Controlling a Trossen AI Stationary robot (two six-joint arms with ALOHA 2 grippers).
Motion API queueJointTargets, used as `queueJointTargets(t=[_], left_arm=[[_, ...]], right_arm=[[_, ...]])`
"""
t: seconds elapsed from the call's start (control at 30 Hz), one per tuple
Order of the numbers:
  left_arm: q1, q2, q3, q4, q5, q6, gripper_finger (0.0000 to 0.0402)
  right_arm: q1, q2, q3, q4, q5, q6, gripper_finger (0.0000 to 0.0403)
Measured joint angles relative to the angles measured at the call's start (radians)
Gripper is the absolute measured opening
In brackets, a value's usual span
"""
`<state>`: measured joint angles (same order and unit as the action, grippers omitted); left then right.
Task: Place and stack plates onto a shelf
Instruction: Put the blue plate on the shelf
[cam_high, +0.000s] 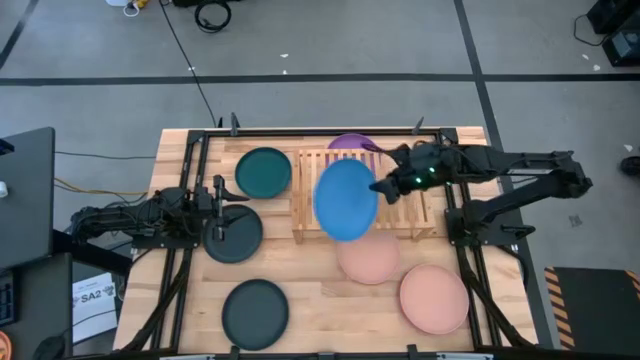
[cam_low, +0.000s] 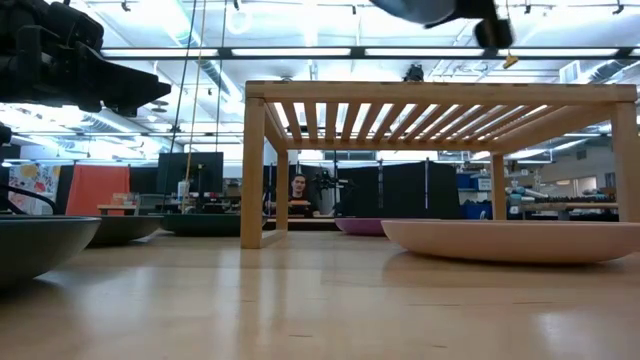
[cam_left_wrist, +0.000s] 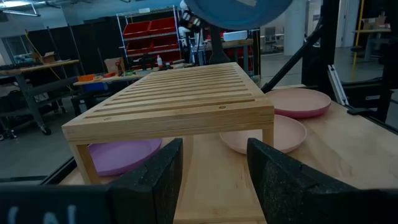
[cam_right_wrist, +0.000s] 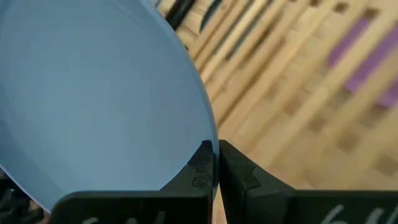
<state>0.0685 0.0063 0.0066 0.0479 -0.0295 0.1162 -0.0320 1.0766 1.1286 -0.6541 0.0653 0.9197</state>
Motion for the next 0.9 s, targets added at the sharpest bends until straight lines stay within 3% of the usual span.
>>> queueJointTargets(t=[0.33,0.9], left_arm=[[0.0,0.0,0.0,0.0,0.0,0.0,0.0185],[0.0,0.0,0.0,0.0,0.0,0.0,0.0185]], right_arm=[[-0.168,0.122,0.0,0.055,-0.129,-0.062,0.0014],[-0.259,0.194,0.0,0.041,-0.176,-0.067,0.0014]])
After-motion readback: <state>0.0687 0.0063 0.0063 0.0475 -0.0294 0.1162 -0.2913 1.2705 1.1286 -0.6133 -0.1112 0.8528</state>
